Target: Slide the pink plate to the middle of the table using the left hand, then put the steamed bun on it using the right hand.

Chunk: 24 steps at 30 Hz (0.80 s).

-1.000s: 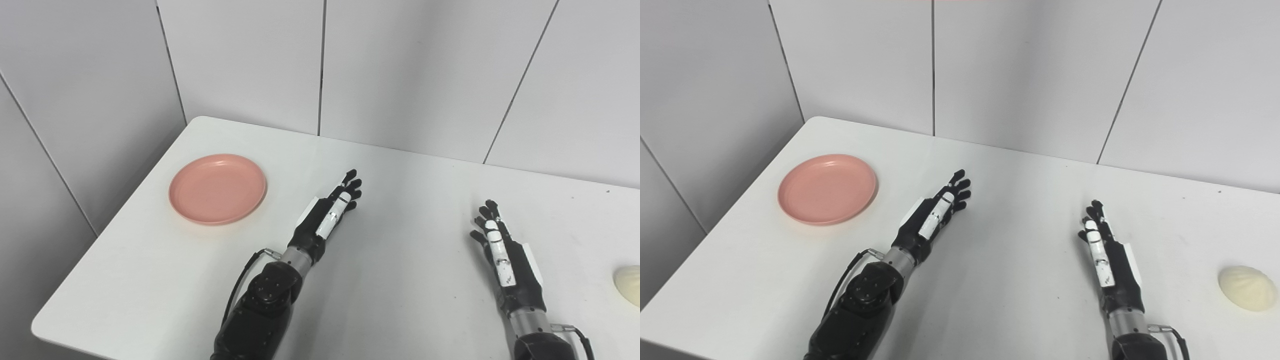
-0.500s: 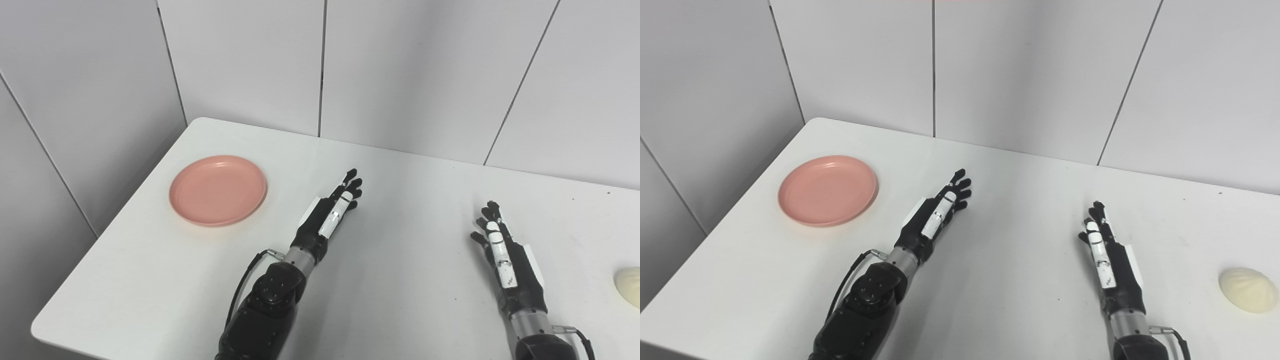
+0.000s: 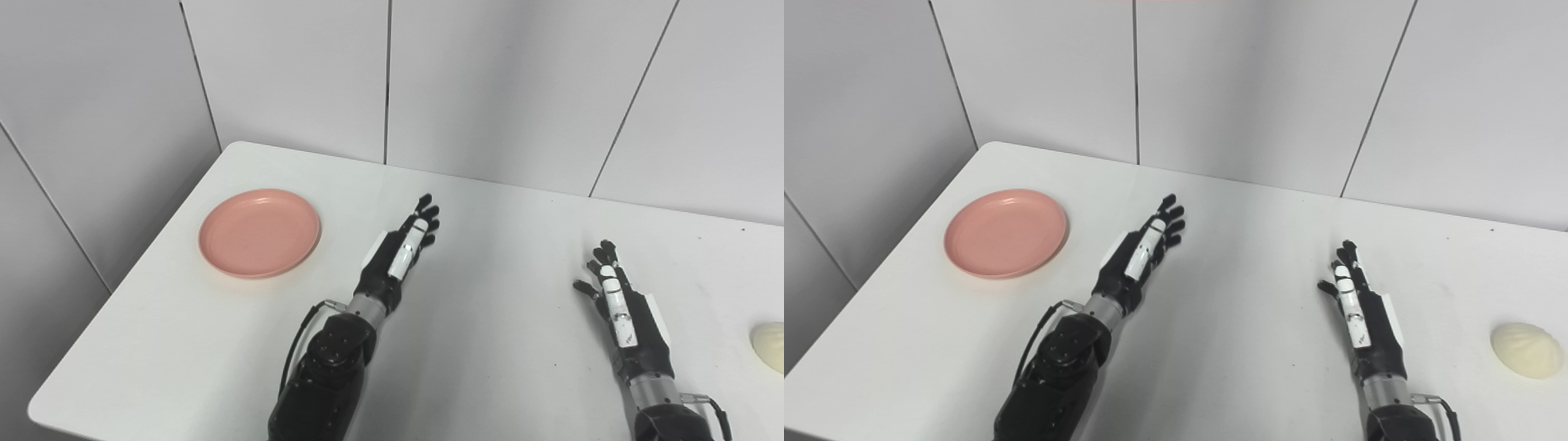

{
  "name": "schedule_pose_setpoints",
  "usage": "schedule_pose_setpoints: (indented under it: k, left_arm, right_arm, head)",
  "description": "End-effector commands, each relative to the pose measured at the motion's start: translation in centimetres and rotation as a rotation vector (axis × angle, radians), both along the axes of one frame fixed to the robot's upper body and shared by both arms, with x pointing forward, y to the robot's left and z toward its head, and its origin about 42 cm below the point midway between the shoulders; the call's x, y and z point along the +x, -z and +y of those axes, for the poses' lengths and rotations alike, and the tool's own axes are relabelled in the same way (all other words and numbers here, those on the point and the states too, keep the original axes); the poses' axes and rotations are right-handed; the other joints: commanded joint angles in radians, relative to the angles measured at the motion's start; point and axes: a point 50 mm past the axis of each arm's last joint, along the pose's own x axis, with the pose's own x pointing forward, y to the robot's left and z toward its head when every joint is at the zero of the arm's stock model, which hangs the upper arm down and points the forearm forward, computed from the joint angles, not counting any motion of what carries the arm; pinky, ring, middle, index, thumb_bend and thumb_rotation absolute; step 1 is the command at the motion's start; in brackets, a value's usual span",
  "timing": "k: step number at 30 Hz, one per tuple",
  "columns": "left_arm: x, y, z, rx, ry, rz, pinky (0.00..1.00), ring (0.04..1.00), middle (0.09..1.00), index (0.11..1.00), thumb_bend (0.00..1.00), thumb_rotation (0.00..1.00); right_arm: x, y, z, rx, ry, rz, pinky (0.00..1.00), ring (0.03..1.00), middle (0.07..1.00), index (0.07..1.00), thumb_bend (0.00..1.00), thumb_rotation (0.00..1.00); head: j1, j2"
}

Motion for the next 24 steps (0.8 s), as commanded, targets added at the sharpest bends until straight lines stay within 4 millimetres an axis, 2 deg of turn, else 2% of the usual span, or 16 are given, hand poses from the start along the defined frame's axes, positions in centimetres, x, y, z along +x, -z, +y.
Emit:
schedule_pose_setpoints:
  k: [1, 5, 8, 12, 20, 24]
  left_arm:
    - [1.1, -4.0, 0.2, -0.029, -0.013, -0.113, 0.97, 0.944, 0.964, 0.976, 0.47, 1.00]
    - [1.1, -6.3, 0.8, -0.056, -0.043, -0.168, 1.00, 0.943, 0.962, 0.973, 0.49, 1.00]
    - [0.8, -8.4, 1.2, -0.091, -0.070, -0.232, 0.99, 0.942, 0.965, 0.971, 0.47, 1.00]
    - [0.1, -10.1, 2.1, -0.115, -0.109, -0.284, 0.97, 0.940, 0.960, 0.958, 0.47, 1.00]
    - [-1.5, -12.6, 4.5, -0.133, -0.179, -0.358, 0.97, 0.945, 0.963, 0.961, 0.46, 1.00]
    - [-1.9, -13.5, 6.1, -0.137, -0.258, -0.397, 0.92, 0.926, 0.943, 0.947, 0.45, 1.00]
  right_arm:
    - [-0.4, 1.1, -1.1, -0.013, 0.019, 0.033, 0.98, 0.972, 0.985, 1.000, 0.14, 1.00]
    - [-0.3, 1.1, -1.1, -0.008, 0.023, 0.037, 0.98, 0.970, 0.982, 0.997, 0.14, 1.00]
    - [-0.3, 1.1, -1.4, -0.004, 0.024, 0.039, 0.98, 0.975, 0.986, 1.000, 0.13, 1.00]
    - [-0.3, 1.0, -1.5, -0.014, 0.020, 0.032, 0.98, 0.973, 0.985, 1.000, 0.13, 1.00]
    - [-0.2, 1.0, -2.0, -0.025, 0.020, 0.037, 0.99, 0.976, 0.987, 1.000, 0.13, 1.00]
    - [-0.3, 1.0, -2.3, -0.017, 0.021, 0.040, 1.00, 0.983, 0.992, 1.000, 0.14, 1.00]
  head:
    - [0.001, 0.001]
    - [0.005, 0.001]
    - [0.009, 0.002]
    - [0.017, 0.006]
    - [0.033, 0.013]
    - [0.040, 0.017]
